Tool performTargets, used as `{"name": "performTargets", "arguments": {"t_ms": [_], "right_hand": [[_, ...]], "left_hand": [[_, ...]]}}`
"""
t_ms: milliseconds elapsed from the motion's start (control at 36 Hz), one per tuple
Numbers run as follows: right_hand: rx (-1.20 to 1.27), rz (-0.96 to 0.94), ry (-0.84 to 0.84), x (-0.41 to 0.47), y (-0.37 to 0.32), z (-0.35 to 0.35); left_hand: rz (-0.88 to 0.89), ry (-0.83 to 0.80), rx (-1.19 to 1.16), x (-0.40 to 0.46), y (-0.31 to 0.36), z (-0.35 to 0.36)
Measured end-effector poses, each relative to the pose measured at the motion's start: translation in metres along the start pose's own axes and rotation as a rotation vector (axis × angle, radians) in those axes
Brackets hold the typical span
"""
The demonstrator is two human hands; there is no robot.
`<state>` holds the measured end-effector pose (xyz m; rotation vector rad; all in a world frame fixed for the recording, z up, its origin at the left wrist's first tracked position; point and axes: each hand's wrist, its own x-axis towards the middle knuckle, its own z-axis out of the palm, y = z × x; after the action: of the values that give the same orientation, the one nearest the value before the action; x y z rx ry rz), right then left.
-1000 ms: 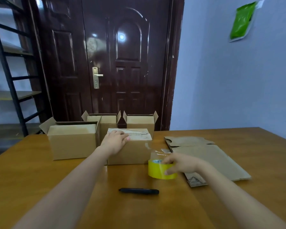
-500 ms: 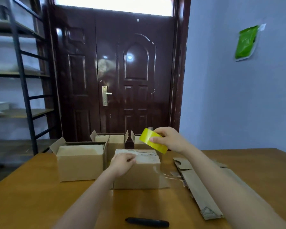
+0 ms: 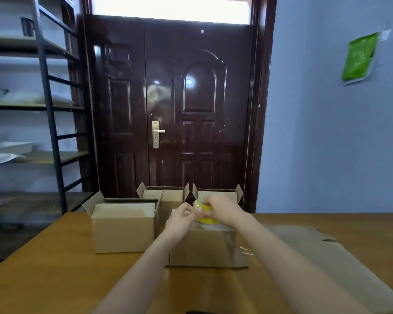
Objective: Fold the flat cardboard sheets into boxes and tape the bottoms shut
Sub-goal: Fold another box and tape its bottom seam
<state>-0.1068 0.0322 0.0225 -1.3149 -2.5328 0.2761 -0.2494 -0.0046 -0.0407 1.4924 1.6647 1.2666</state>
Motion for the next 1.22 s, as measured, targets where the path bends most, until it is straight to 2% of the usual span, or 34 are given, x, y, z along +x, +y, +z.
{"name": "performTargets", "arguments": {"t_ms": [250,444,556,639,750,889,1222], "right_hand": [[-0.072,-0.043,-0.022,-0.004,0.003,-0.009],[-0.160,-0.083,-0.025,-0.009,0.003,-0.013],[-0.188,-0.082,-0.003,-0.008,0.002,-0.011],[-0.202,-0.093,0.011,-0.007,0.001,-0.013],[-0.217,-0.101,0.007,-0.005,-0.001,-0.013],[-0.213,-0.088,-0.027,-0.006,-0.002,-0.014],[-0.206,-0.095,-0.107,-0.012,0.017,-0.005]], "left_hand": [[0.054,0.000,-0.004,-0.004,0.004,-0.002],[-0.037,-0.033,-0.016,-0.004,0.006,-0.002],[-0.069,-0.041,-0.137,-0.005,0.013,-0.001],[-0.031,-0.042,-0.199,-0.007,0.016,-0.002],[0.050,-0.051,-0.066,-0.007,0.009,-0.003],[0.063,-0.051,-0.057,-0.006,0.005,-0.006],[-0.015,-0.043,0.058,-0.005,0.001,-0.007]]}}
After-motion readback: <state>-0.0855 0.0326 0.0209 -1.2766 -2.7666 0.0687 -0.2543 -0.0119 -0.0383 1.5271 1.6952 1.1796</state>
